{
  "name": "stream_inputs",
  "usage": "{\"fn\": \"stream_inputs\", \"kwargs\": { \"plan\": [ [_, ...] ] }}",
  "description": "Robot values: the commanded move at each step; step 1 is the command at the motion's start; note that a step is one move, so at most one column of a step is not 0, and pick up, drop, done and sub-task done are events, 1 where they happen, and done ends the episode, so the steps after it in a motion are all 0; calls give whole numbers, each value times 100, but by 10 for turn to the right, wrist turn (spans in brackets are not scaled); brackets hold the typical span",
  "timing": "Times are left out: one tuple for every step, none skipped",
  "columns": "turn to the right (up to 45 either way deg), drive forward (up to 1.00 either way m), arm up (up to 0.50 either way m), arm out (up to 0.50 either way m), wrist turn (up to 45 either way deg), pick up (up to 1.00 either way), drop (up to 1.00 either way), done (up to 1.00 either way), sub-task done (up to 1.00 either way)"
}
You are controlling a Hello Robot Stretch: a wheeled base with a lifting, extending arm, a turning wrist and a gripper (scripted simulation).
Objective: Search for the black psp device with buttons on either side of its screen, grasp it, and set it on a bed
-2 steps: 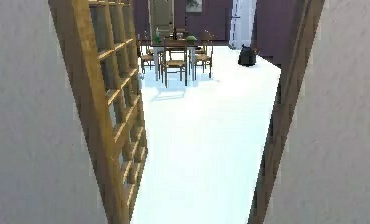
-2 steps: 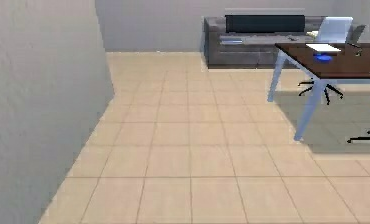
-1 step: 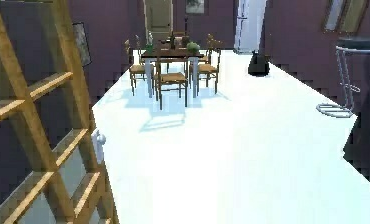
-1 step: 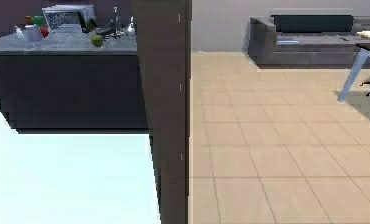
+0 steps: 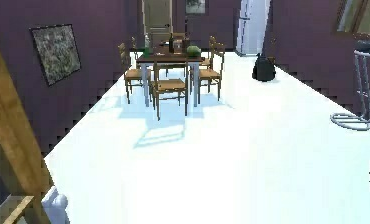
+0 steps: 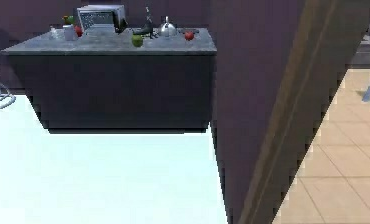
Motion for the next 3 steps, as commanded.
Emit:
{"fn": "stream_inputs", "kwargs": {
  "plan": [
    [180, 0, 0, 0, 0, 0, 0, 0, 0],
    [0, 100, 0, 0, 0, 0, 0, 0, 0],
    [0, 100, 0, 0, 0, 0, 0, 0, 0]
  ]
}}
